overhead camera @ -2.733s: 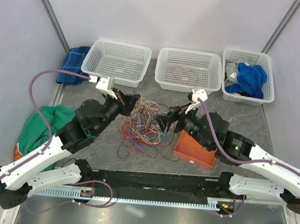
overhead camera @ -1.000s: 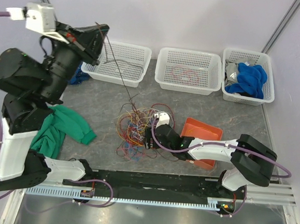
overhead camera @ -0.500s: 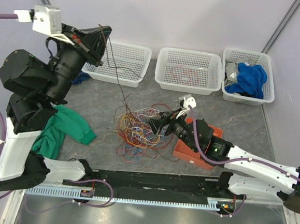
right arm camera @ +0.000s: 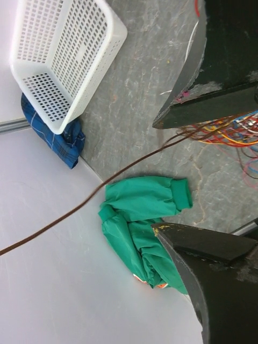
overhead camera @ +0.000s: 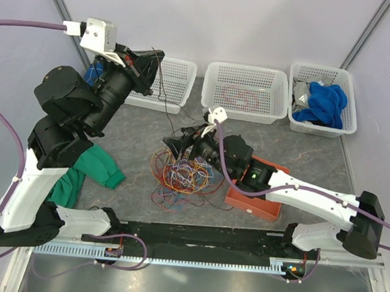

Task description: Untangle the cables

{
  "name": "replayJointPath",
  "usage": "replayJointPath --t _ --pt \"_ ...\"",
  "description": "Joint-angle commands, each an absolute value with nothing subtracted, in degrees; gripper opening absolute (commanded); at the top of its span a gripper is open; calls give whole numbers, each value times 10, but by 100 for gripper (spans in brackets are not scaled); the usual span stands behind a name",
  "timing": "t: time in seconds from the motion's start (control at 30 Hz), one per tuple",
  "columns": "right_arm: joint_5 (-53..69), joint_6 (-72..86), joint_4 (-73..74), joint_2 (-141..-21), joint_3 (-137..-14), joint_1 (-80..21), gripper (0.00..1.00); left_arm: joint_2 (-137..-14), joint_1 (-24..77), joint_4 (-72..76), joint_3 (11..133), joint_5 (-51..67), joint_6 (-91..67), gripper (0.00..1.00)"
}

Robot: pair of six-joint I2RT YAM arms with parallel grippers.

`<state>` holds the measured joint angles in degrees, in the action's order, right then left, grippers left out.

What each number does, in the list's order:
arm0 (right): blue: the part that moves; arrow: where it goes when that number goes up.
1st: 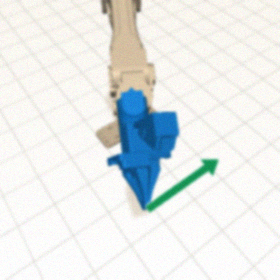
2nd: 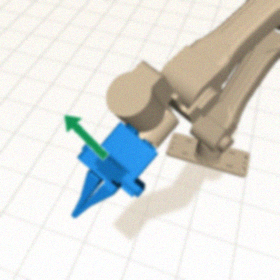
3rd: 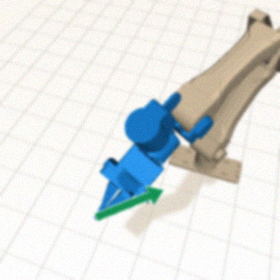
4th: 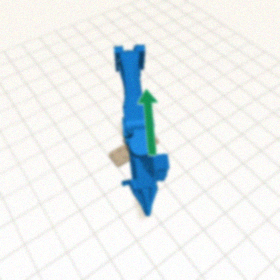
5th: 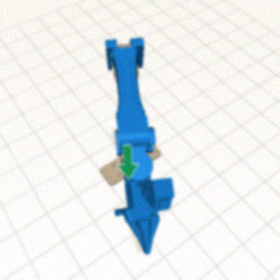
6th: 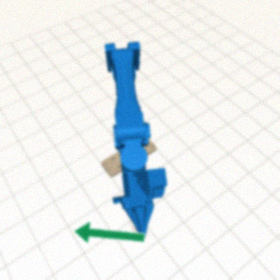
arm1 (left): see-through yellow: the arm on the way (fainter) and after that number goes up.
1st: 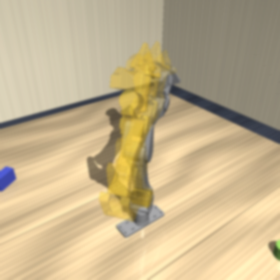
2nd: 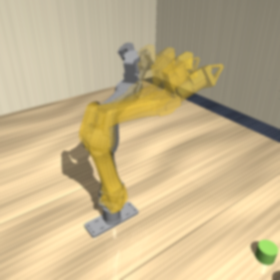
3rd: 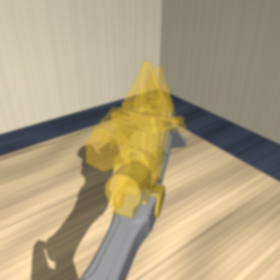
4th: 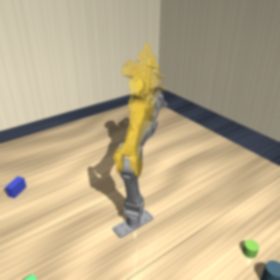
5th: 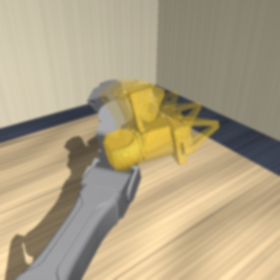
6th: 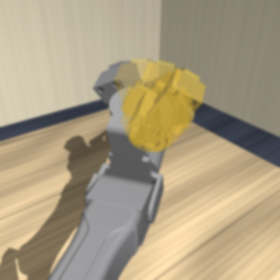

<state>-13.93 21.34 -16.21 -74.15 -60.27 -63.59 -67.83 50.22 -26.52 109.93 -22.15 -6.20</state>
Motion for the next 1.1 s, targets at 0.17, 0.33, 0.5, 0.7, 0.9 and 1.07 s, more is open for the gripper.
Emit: replayJointPath --t 0.17,0.33,0.5,0.7,0.9,1.07 --pt "-174 185 -219 -831 -693 -637 40 -650 501 -251 1064 -212 -91 2" --pt "-220 195 -177 -820 -708 -635 0 -628 500 -251 1028 -243 -85 2" --pt "-278 176 -92 -776 -743 -635 0 -559 501 -233 915 -349 -129 54" --pt "-330 153 -1 -741 -793 -628 0 -484 500 -210 734 -366 -231 100" --pt "-328 170 54 -726 -824 -626 0 -422 501 -68 534 -323 -289 98" --pt "-304 192 78 -716 -838 -626 0 -373 501 134 405 -224 -219 100"
